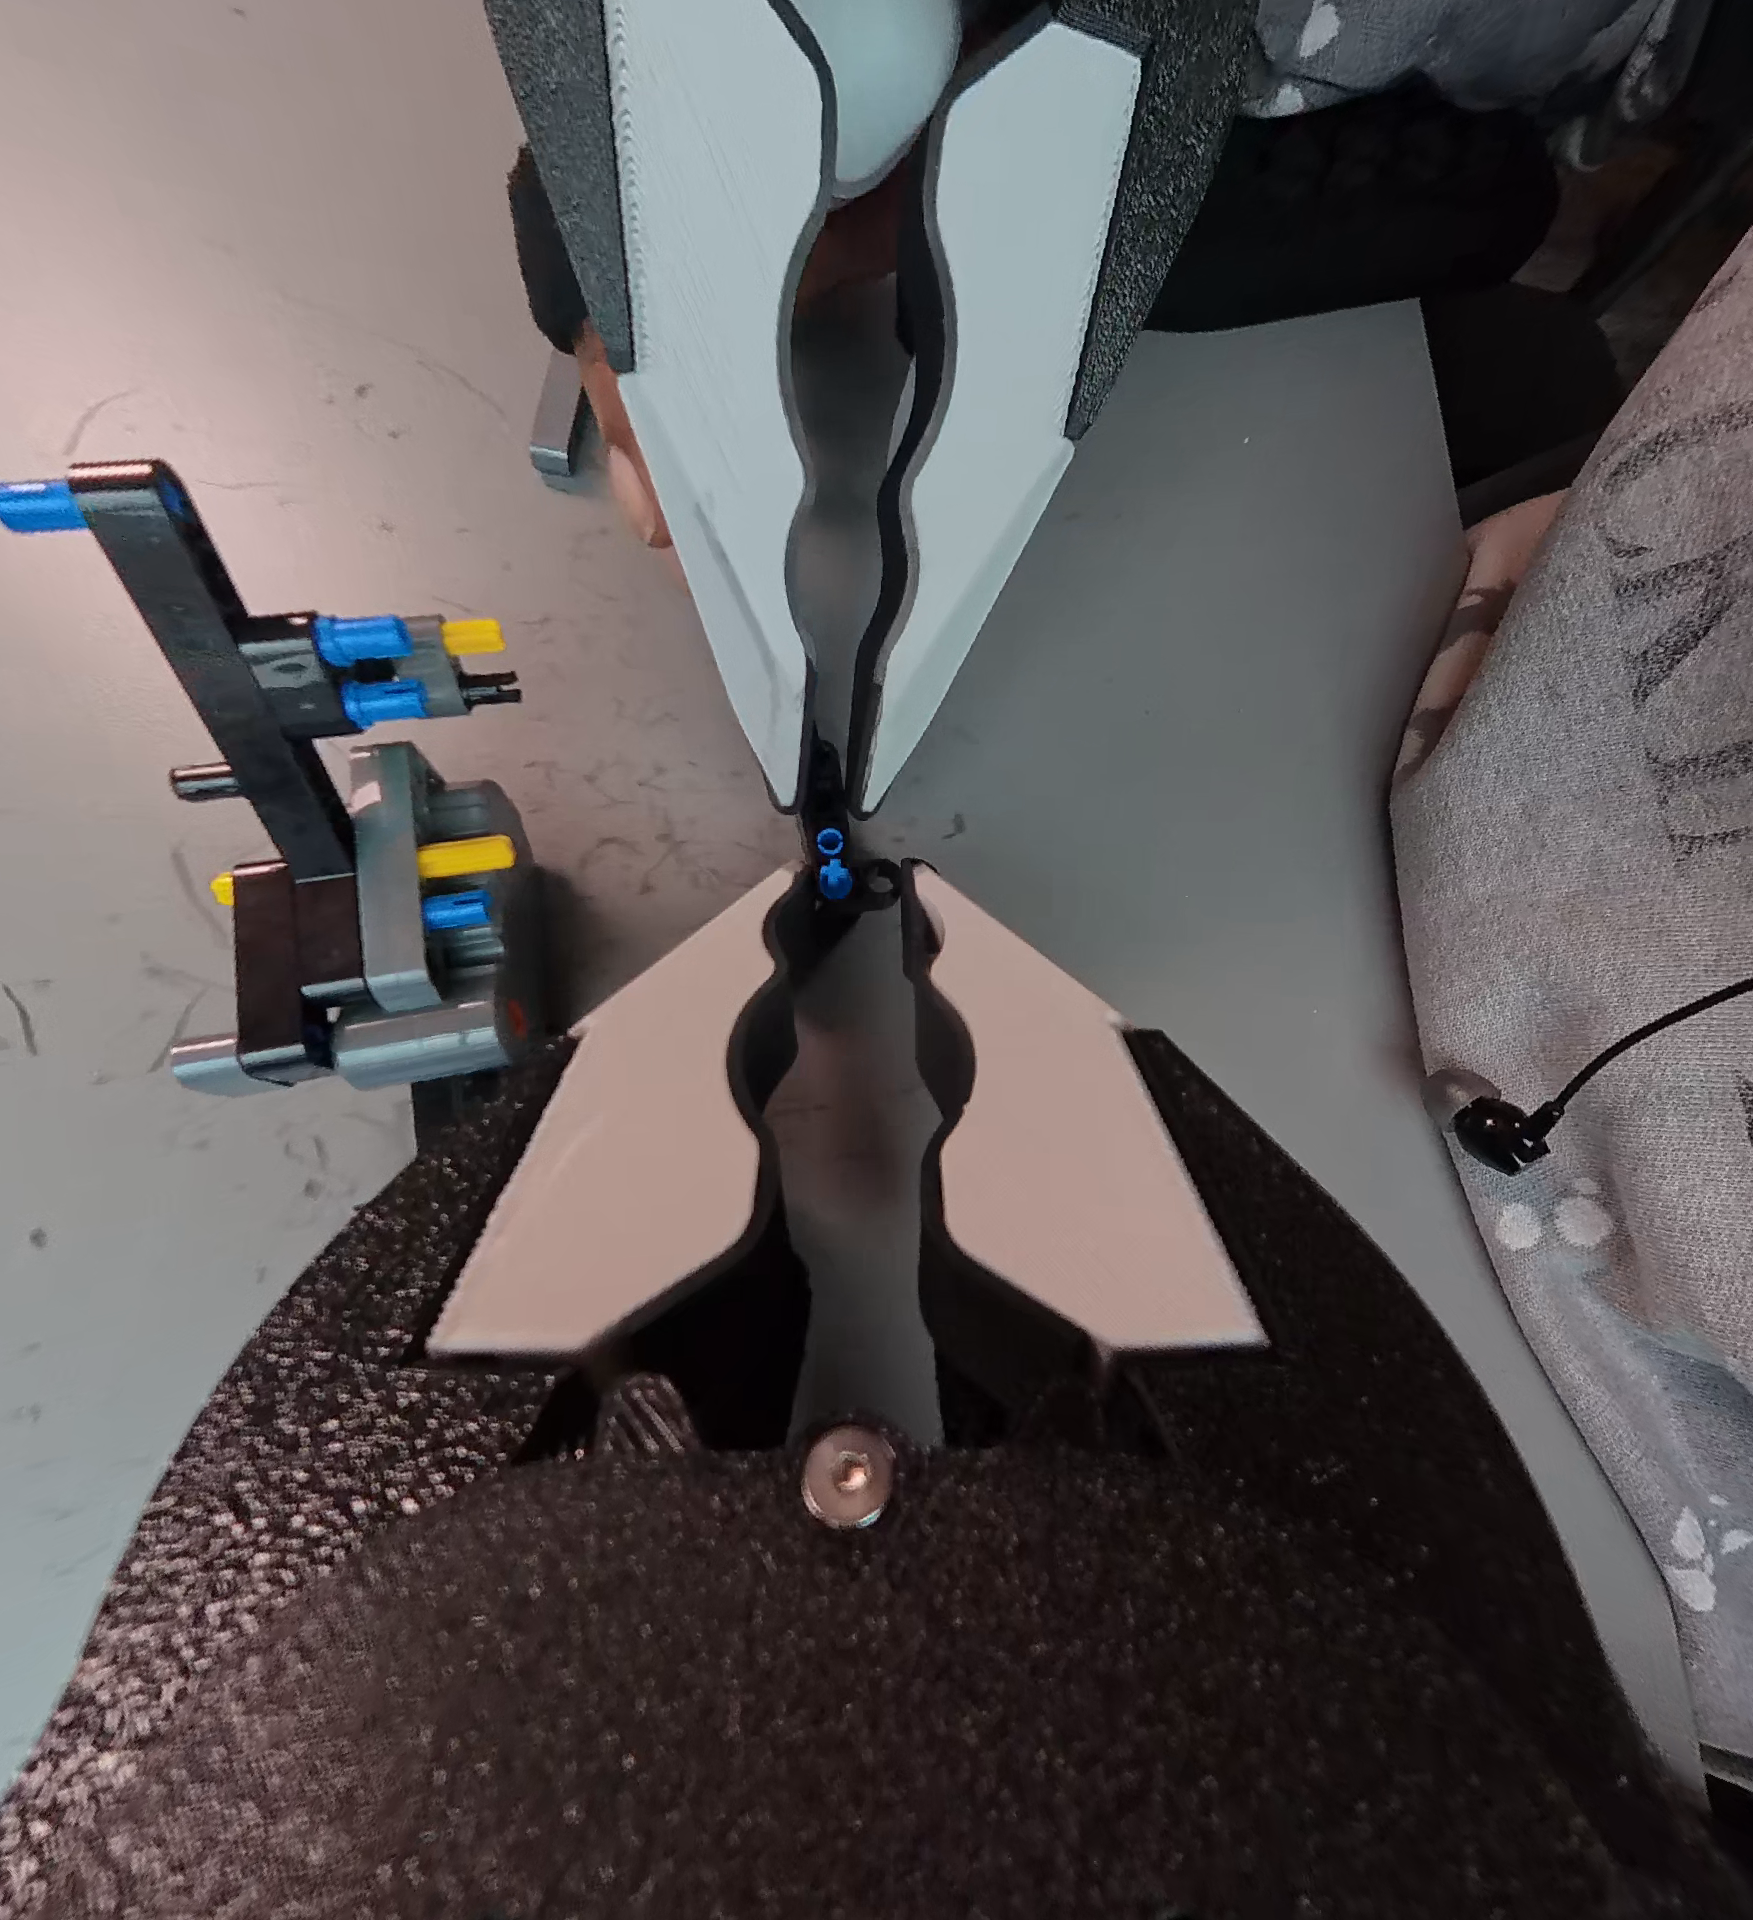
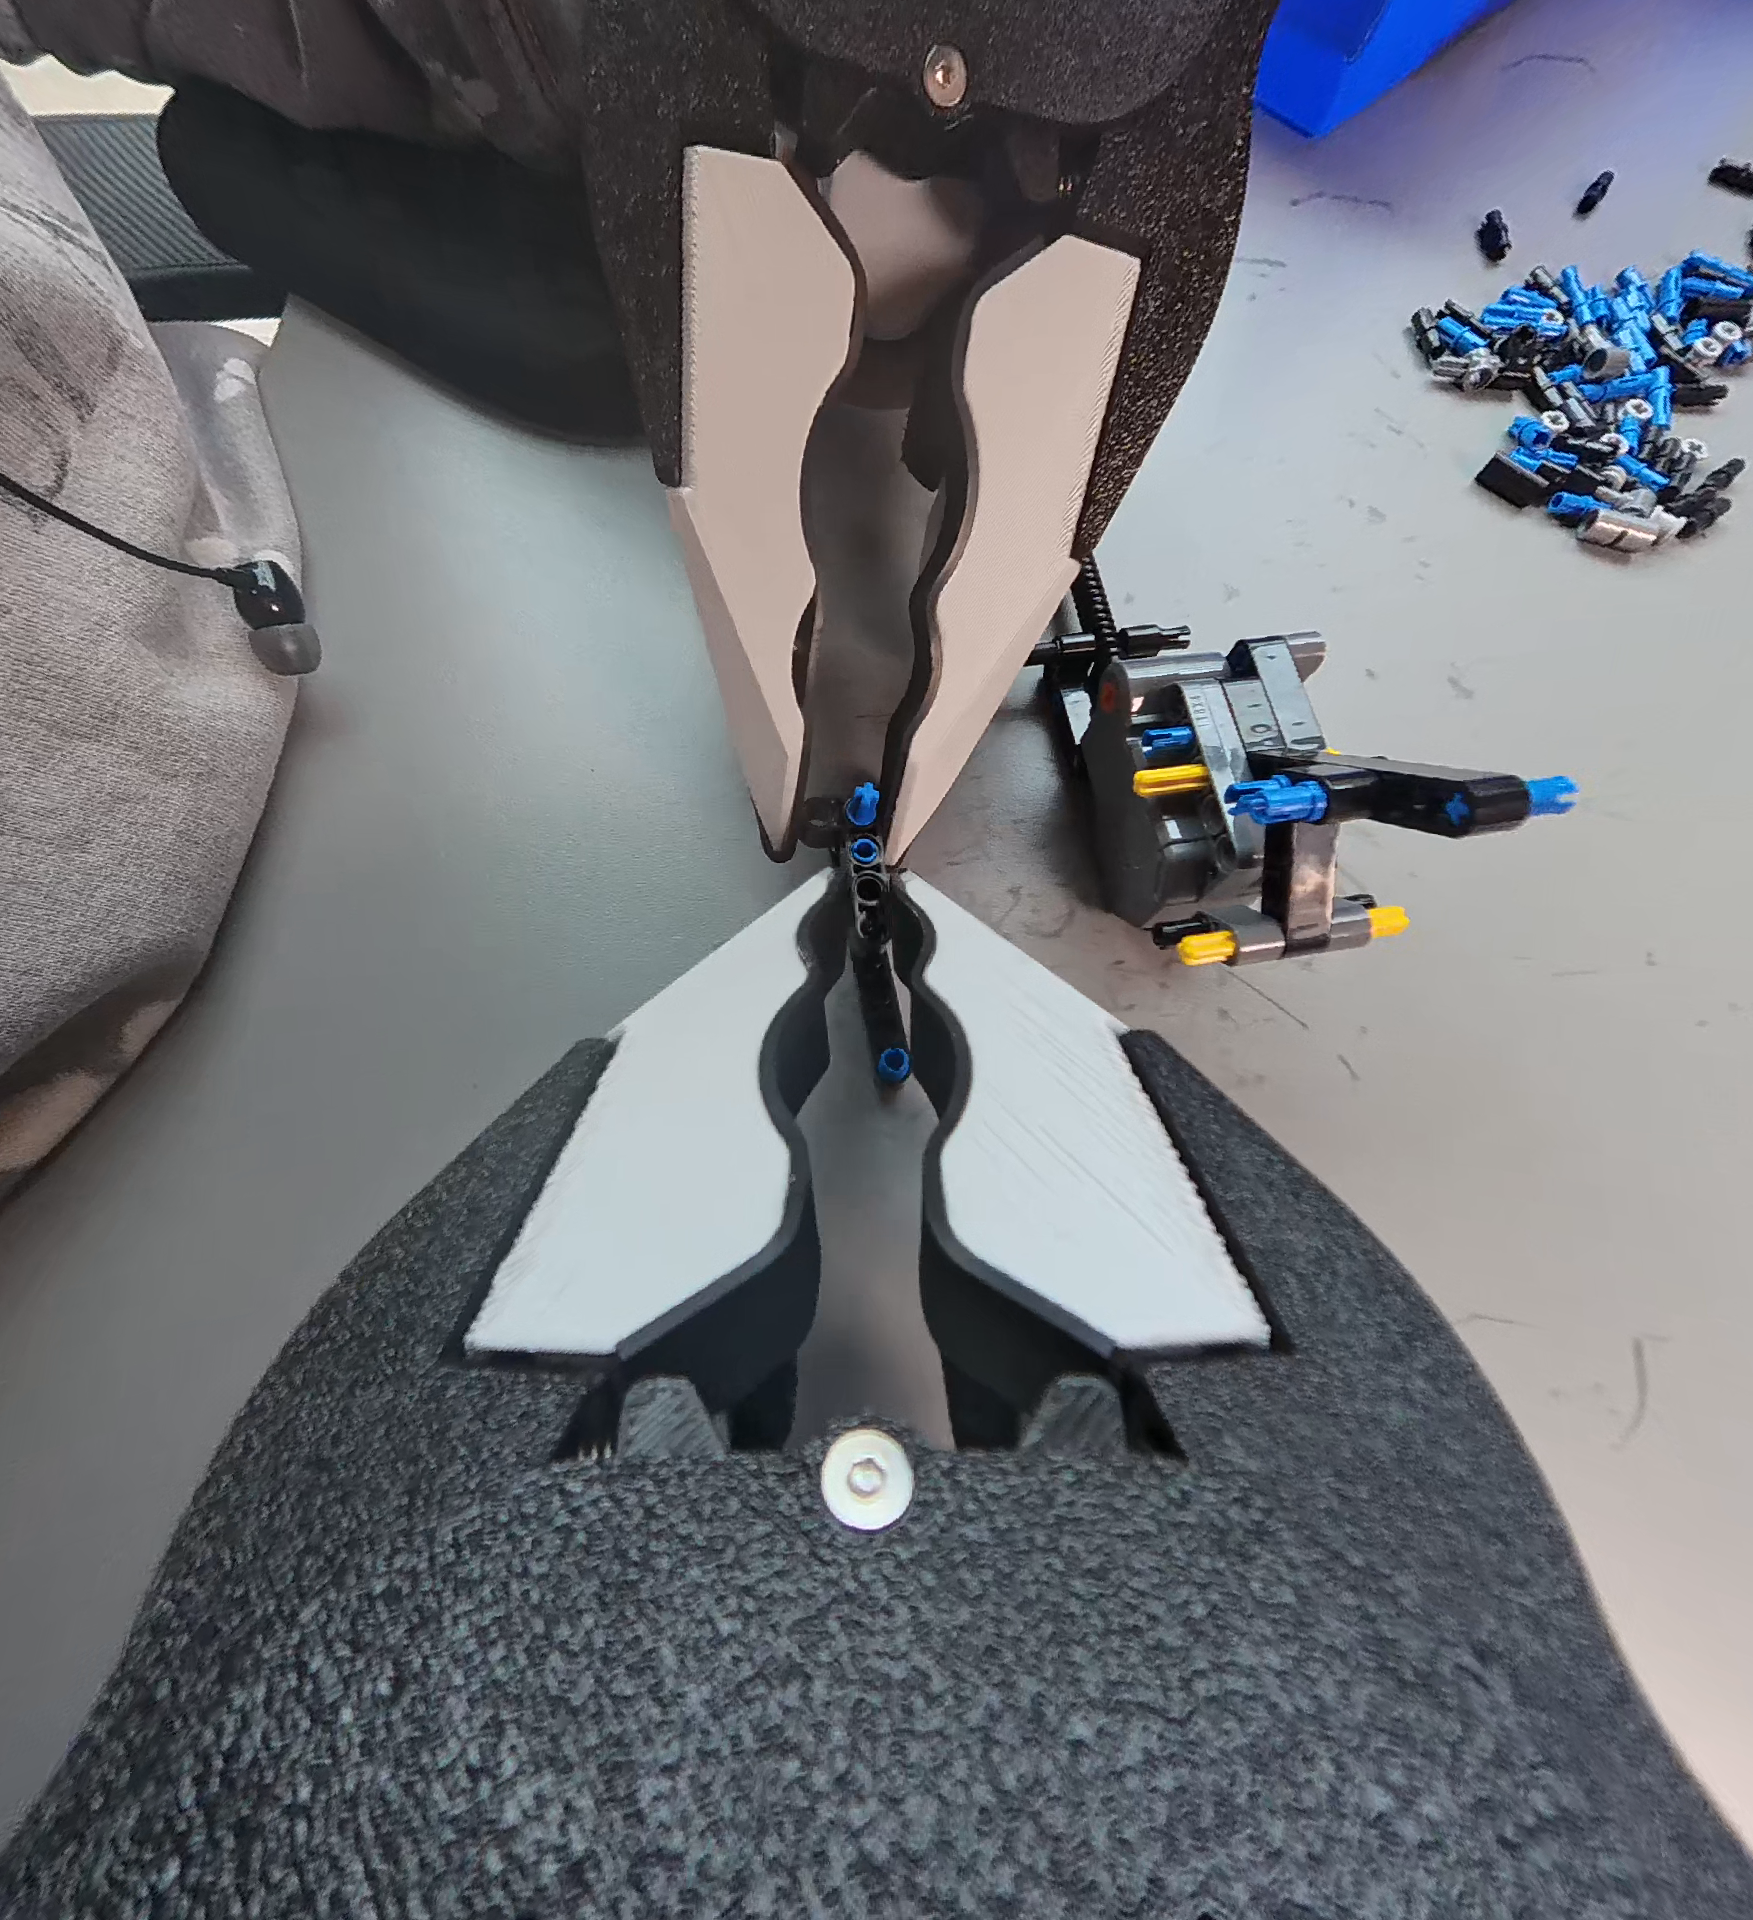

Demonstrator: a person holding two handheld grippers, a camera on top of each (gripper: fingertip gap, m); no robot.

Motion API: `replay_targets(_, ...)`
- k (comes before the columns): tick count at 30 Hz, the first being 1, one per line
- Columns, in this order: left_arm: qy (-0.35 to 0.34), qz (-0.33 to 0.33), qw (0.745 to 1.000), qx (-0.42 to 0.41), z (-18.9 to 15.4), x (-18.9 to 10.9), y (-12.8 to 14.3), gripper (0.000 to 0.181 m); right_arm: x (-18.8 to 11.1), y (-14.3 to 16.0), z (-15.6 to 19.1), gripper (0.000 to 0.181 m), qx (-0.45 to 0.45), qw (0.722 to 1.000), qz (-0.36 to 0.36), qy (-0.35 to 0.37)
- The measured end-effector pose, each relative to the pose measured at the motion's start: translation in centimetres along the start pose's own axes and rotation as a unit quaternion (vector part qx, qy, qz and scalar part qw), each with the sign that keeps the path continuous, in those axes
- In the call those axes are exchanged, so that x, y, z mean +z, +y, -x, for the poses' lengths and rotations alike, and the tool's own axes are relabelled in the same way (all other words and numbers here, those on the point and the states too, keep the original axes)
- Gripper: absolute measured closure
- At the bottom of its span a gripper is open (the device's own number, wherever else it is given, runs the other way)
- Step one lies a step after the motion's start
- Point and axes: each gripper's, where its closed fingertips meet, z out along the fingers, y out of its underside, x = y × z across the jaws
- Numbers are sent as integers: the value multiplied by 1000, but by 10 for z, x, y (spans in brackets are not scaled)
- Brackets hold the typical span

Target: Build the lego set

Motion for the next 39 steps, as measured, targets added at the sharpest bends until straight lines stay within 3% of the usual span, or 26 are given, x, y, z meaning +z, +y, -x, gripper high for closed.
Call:
replay_targets(9,-9,9,1000,14,-2,-3,1,159,0,0,3,174,-27,999,18,-4)
replay_targets(17,-15,8,1000,14,-4,-2,-3,164,0,0,5,174,-53,998,24,1)
replay_targets(39,-11,6,1000,14,-7,1,-5,165,-3,2,9,174,-31,999,10,-12)
